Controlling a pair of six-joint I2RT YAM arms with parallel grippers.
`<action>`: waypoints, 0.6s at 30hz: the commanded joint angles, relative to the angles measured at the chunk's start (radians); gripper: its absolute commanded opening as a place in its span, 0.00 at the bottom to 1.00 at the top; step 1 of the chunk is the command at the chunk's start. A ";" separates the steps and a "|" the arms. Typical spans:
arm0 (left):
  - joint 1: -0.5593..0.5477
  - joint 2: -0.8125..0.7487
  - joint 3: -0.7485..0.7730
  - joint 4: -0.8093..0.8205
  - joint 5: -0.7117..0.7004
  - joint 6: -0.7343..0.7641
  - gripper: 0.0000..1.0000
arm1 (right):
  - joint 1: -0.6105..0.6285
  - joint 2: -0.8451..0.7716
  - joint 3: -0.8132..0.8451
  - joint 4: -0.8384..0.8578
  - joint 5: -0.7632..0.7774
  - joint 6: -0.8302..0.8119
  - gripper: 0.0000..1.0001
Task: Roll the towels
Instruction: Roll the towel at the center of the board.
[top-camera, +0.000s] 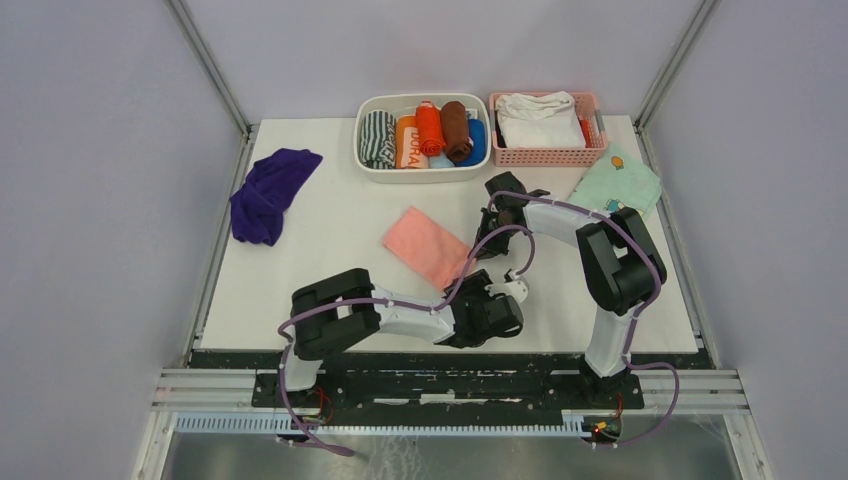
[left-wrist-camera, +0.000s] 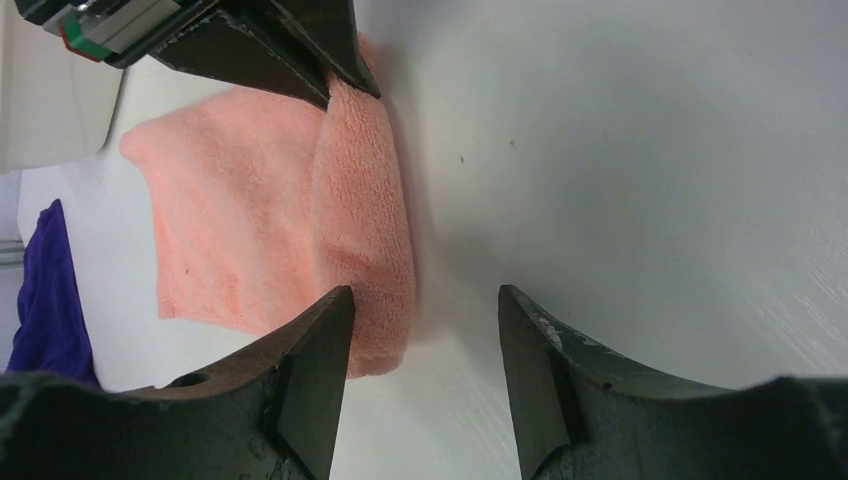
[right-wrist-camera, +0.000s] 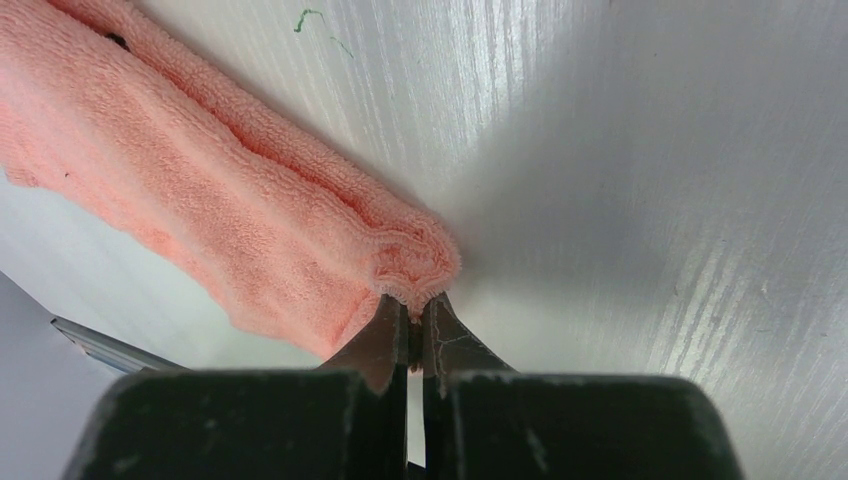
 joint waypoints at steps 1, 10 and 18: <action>0.015 0.026 0.041 0.006 -0.045 0.025 0.62 | -0.006 0.007 0.012 0.008 -0.007 -0.011 0.00; 0.046 0.055 0.047 -0.041 -0.037 -0.007 0.62 | -0.010 0.008 0.009 0.015 -0.017 -0.010 0.00; 0.067 0.066 0.038 -0.097 -0.013 -0.071 0.58 | -0.013 0.002 0.010 0.016 -0.025 -0.012 0.00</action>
